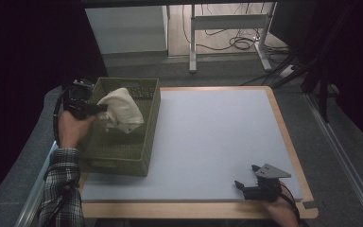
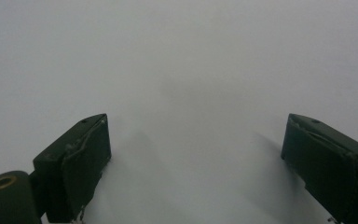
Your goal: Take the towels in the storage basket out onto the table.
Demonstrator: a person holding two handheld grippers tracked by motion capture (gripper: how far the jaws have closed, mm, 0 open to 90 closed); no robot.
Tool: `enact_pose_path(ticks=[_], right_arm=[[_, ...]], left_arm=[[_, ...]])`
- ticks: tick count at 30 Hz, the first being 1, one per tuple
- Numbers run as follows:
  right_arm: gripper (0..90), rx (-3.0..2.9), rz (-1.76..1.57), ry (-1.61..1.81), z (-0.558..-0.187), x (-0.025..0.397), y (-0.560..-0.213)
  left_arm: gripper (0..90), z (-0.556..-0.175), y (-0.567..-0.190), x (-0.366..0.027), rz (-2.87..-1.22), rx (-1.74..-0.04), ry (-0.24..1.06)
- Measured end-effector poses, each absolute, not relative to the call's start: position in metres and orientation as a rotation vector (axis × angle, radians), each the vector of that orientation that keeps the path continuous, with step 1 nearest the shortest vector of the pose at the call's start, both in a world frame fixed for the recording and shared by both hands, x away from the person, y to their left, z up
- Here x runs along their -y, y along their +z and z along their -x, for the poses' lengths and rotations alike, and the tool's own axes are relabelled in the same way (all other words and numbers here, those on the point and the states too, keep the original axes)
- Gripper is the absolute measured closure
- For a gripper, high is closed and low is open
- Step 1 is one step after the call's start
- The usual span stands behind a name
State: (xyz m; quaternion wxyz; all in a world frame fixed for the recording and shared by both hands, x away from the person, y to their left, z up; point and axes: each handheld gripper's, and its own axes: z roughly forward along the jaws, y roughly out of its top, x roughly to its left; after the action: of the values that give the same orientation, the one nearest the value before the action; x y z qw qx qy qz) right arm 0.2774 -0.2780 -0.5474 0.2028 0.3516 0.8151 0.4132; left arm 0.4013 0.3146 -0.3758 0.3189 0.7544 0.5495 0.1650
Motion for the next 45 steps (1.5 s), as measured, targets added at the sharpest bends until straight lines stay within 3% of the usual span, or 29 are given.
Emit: enact_pose_path(ticks=[25,45], right_arm=[[8.2,-2.275,-0.983,1.154,-0.277,0.278,-0.547],[8.2,-2.277,-0.983,1.151,-0.277,0.278,-0.547]], left_arm=[[83.3,-0.388,-0.305,-0.304,-1.904,-1.33,0.455],[83.0,-0.402,-0.272,-0.24,-1.938,-1.166,0.425]])
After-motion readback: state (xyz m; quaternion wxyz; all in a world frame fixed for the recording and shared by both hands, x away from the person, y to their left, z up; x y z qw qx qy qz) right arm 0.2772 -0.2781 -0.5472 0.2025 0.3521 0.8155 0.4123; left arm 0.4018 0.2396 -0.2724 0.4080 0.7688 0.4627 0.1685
